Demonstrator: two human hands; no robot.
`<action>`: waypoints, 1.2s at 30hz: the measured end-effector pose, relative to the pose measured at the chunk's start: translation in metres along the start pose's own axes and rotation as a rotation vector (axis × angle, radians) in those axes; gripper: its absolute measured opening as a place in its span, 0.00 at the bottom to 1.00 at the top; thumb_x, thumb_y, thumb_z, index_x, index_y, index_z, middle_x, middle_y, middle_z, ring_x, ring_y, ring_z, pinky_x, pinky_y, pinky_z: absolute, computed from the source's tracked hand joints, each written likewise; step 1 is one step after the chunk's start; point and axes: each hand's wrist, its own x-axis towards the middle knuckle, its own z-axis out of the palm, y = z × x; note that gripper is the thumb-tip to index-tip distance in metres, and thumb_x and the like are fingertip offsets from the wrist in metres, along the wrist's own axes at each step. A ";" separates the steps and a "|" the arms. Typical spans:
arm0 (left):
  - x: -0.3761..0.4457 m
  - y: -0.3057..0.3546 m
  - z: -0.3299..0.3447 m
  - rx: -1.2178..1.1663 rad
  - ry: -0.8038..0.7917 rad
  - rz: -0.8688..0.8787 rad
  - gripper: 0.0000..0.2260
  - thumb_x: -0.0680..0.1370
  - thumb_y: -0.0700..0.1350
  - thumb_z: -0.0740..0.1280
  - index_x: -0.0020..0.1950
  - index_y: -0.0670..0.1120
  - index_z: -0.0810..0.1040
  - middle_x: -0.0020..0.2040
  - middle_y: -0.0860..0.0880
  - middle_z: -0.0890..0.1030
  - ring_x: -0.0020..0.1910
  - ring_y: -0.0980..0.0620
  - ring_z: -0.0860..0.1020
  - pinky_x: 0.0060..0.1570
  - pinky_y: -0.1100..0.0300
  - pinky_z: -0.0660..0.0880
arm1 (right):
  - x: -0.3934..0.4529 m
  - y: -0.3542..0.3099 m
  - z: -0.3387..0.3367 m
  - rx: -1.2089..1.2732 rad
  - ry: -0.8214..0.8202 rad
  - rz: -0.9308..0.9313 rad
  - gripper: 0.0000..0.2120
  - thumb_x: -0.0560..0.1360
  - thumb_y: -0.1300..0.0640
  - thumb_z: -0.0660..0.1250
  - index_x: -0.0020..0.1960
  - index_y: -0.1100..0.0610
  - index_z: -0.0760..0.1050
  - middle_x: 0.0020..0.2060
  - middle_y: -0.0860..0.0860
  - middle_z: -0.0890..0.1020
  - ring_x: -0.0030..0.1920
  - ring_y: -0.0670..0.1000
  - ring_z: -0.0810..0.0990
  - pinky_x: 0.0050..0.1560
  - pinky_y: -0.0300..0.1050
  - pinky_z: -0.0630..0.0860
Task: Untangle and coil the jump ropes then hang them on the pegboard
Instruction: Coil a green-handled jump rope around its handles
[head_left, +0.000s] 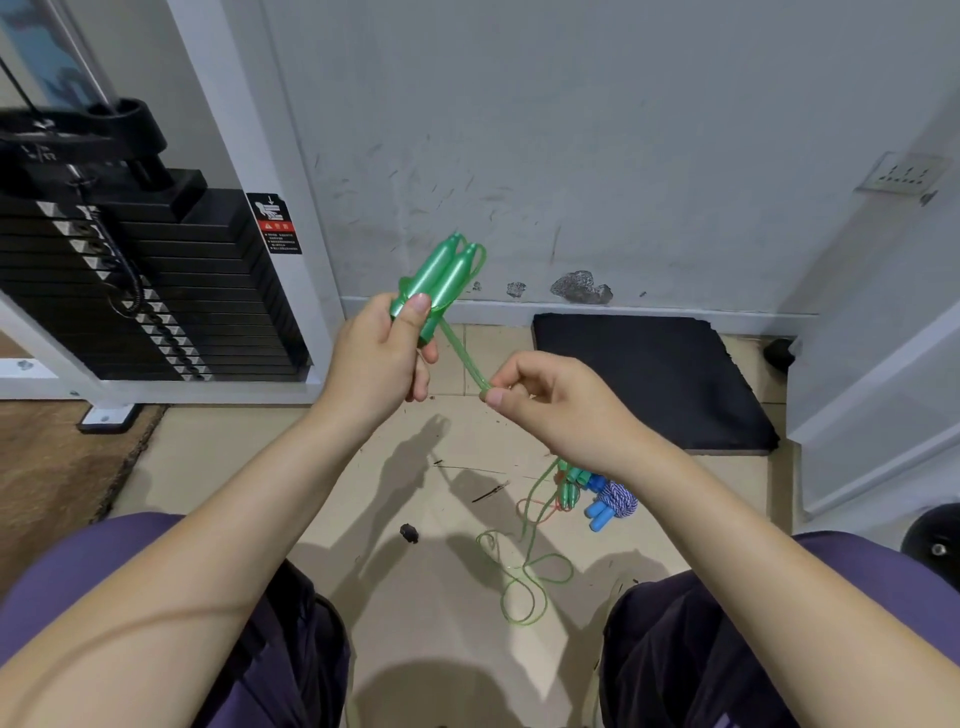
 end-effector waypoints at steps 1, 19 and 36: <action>0.000 -0.001 0.001 0.061 0.016 0.020 0.14 0.84 0.52 0.56 0.50 0.42 0.71 0.33 0.48 0.78 0.21 0.50 0.72 0.25 0.61 0.67 | 0.000 -0.002 0.001 -0.020 0.005 -0.023 0.07 0.78 0.55 0.69 0.44 0.58 0.76 0.27 0.47 0.70 0.26 0.42 0.65 0.31 0.36 0.63; -0.010 0.021 0.009 -0.310 -0.389 0.067 0.13 0.85 0.49 0.54 0.54 0.41 0.71 0.30 0.51 0.70 0.22 0.53 0.64 0.25 0.63 0.60 | 0.002 0.011 -0.001 -0.259 0.014 0.140 0.11 0.79 0.59 0.62 0.44 0.56 0.82 0.23 0.46 0.67 0.23 0.44 0.65 0.30 0.39 0.63; -0.005 -0.003 0.007 0.206 -0.663 -0.055 0.10 0.81 0.47 0.64 0.41 0.45 0.74 0.32 0.46 0.77 0.24 0.50 0.70 0.29 0.61 0.66 | 0.002 0.002 -0.033 -0.238 0.155 -0.176 0.06 0.76 0.55 0.70 0.41 0.53 0.80 0.36 0.47 0.80 0.38 0.47 0.76 0.41 0.43 0.71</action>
